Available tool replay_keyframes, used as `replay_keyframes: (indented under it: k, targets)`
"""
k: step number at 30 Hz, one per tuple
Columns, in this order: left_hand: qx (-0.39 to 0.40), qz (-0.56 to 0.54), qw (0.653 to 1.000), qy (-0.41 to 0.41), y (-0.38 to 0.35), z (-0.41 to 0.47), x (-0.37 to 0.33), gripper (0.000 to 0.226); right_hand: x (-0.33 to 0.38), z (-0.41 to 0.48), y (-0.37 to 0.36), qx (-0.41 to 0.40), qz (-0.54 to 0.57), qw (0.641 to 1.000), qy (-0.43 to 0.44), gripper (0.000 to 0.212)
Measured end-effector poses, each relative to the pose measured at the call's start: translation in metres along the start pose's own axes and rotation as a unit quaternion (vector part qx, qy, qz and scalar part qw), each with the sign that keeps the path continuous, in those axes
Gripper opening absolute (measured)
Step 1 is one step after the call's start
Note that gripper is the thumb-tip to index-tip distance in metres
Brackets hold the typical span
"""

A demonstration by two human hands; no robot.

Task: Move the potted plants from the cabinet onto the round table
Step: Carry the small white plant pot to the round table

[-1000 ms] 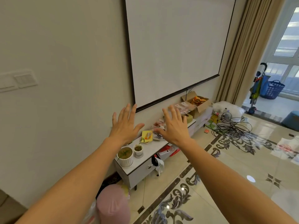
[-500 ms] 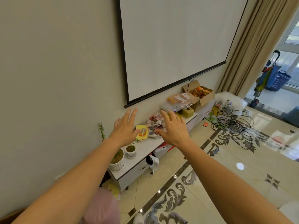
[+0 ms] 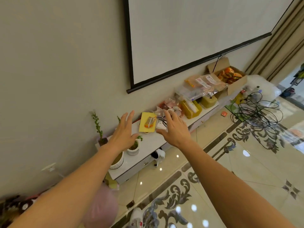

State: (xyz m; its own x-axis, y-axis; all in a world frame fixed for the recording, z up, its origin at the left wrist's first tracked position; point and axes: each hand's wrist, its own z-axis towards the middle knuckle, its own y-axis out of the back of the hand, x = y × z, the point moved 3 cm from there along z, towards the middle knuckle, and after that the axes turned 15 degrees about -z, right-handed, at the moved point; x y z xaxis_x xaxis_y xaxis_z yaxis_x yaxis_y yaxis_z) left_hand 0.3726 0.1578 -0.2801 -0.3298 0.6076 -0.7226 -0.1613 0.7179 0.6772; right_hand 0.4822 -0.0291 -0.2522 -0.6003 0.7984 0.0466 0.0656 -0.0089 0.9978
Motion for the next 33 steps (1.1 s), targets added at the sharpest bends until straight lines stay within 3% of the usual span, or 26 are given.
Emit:
replay_keyframes:
  k: [6, 12, 15, 18, 22, 27, 33]
  targets:
    - [-0.048, -0.087, 0.992, 0.075, -0.070, 0.008, 0.073, 0.077, -0.010, 0.020, -0.105, 0.033, 0.011, 0.998, 0.046, 0.096]
    - [-0.065, -0.063, 0.978, 0.190, -0.166, 0.003, 0.170, 0.042, -0.015, 0.030, -0.235, 0.096, 0.039, 0.992, 0.068, 0.095]
    - [-0.069, -0.071, 0.968, 0.230, -0.209, 0.010, 0.221, 0.053, -0.010, 0.044, -0.297, 0.110, 0.064, 0.989, 0.080, 0.096]
    - [-0.083, -0.093, 0.962, 0.242, -0.246, 0.025, 0.270, 0.079, -0.002, 0.063, -0.352, 0.125, 0.110, 0.982, 0.089, 0.099]
    - [-0.128, -0.159, 0.957, 0.206, -0.280, 0.049, 0.310, 0.100, 0.010, 0.090, -0.412, 0.125, 0.192, 0.969, 0.089, 0.107]
    - [-0.200, -0.204, 0.949, 0.132, -0.290, 0.078, 0.330, 0.109, 0.032, 0.116, -0.451, 0.115, 0.234, 0.959, 0.116, 0.116]
    - [-0.202, -0.311, 0.924, 0.091, -0.279, 0.093, 0.325, 0.110, 0.048, 0.123, -0.465, 0.121, 0.339, 0.924, 0.127, 0.099]
